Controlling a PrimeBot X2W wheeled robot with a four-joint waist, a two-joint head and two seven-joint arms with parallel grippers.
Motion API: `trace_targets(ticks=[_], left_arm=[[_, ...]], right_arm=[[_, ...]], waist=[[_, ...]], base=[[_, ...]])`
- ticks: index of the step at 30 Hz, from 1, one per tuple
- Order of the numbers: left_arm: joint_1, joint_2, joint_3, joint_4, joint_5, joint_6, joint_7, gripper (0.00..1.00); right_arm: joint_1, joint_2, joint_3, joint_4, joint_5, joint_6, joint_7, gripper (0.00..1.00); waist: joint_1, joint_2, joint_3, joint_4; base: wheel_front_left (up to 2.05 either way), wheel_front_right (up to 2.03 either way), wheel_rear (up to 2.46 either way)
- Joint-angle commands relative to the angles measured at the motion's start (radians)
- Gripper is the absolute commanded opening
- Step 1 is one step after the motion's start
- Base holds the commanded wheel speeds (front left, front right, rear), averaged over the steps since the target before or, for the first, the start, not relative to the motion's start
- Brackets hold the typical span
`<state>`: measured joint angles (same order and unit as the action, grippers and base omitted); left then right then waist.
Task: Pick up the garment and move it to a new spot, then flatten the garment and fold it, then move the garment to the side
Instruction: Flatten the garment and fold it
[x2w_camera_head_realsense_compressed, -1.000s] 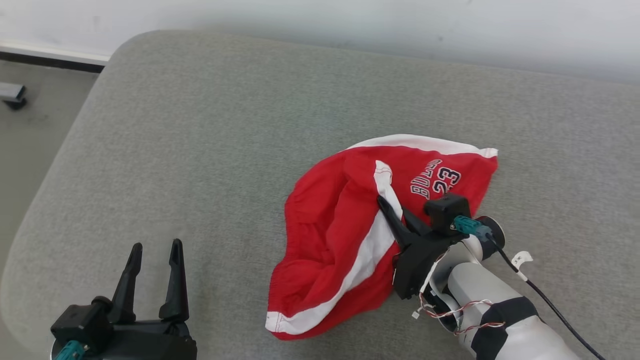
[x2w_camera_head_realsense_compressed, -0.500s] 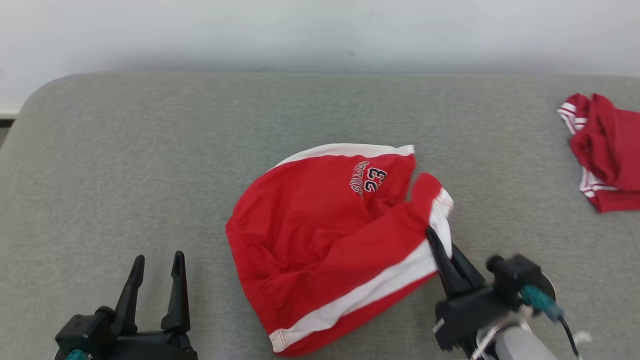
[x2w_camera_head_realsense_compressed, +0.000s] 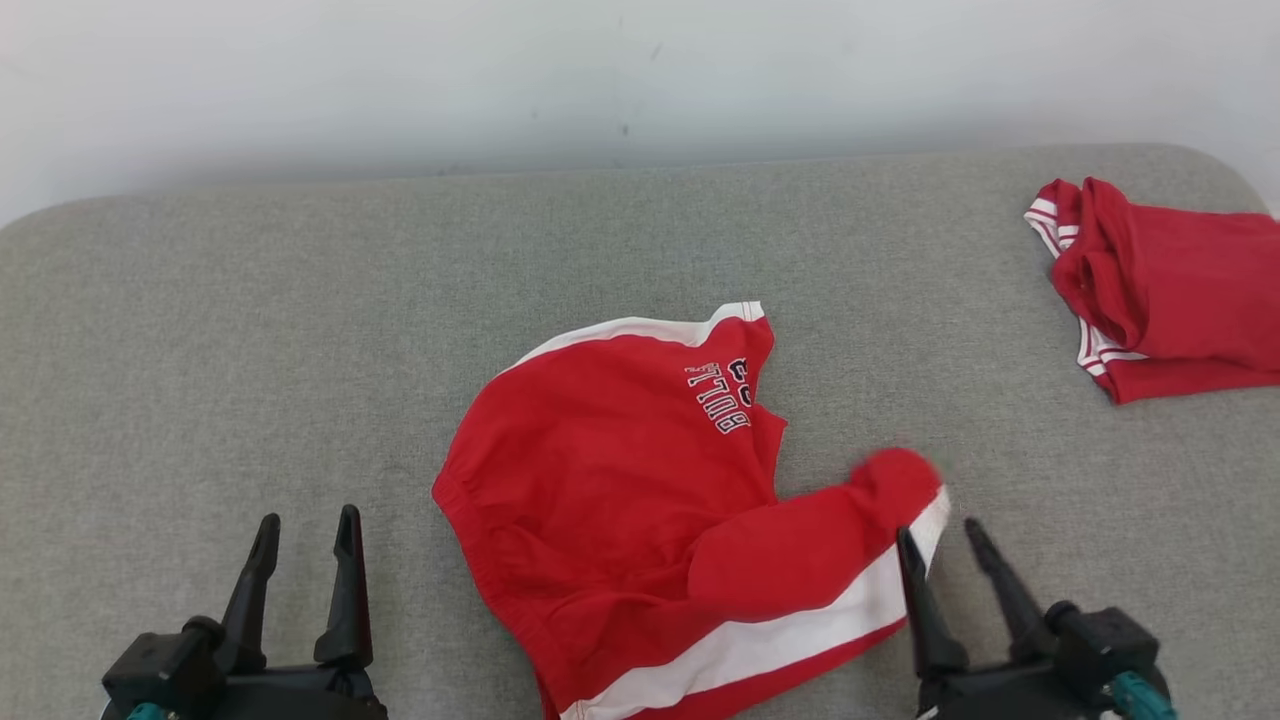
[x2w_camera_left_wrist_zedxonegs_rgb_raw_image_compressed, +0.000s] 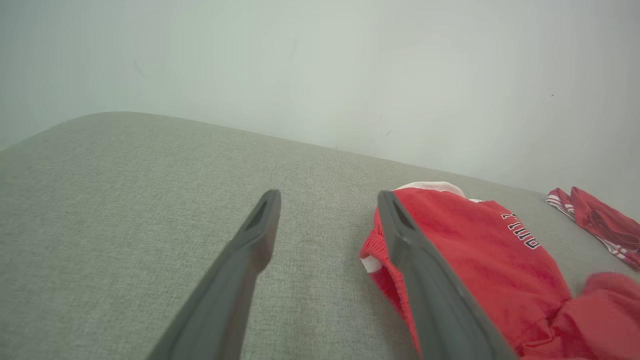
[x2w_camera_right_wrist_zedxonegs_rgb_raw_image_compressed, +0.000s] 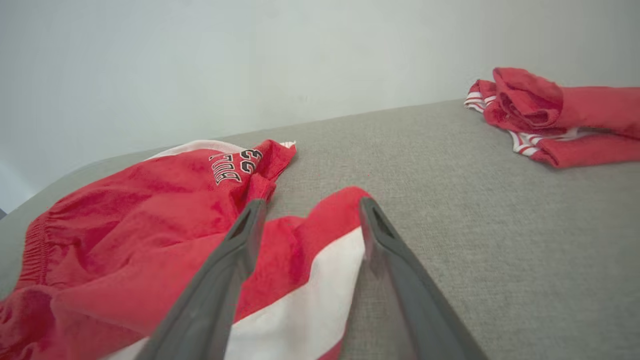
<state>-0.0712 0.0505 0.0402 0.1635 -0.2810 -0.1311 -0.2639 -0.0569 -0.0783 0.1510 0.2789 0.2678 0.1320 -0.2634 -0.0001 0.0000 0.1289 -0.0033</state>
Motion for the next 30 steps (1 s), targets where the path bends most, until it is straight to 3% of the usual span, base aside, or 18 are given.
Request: trace_targets(ticks=[1, 8, 14, 23, 30], left_arm=[[0.016, 0.000, 0.004, -0.003, 0.011, 0.001, 0.000, 1.00], [0.023, 0.000, 0.022, -0.018, 0.011, 0.001, 0.000, 1.00], [-0.008, 0.001, 0.028, -0.014, 0.026, 0.001, 0.000, 1.00], [-0.162, 0.083, -0.032, 0.026, 0.039, 0.001, 0.000, 1.00], [-0.256, 0.132, -0.112, 0.135, 0.014, 0.001, 0.008, 1.00]], right_arm=[[0.008, 0.004, -0.014, -0.022, -0.014, -0.003, -0.001, 1.00], [0.039, 0.021, -0.072, -0.144, -0.062, -0.003, -0.001, 1.00], [0.061, 0.026, -0.071, -0.170, -0.063, -0.003, -0.001, 1.00], [0.024, 0.028, -0.054, -0.145, -0.045, -0.003, -0.001, 1.00], [0.011, 0.028, -0.053, -0.126, -0.031, -0.003, -0.001, 1.00]], waist=[[0.0001, 0.0000, -0.005, -0.004], [0.0001, 0.0000, -0.015, -0.008], [0.0001, 0.0000, -0.014, -0.014], [0.0001, 0.0000, 0.008, -0.051], [0.0001, 0.0000, 0.030, -0.082]], base=[[0.00, 0.00, 0.00], [0.00, 0.00, 0.00], [0.00, 0.00, 0.00], [0.00, 0.00, 0.00], [0.00, 0.00, 0.00]])
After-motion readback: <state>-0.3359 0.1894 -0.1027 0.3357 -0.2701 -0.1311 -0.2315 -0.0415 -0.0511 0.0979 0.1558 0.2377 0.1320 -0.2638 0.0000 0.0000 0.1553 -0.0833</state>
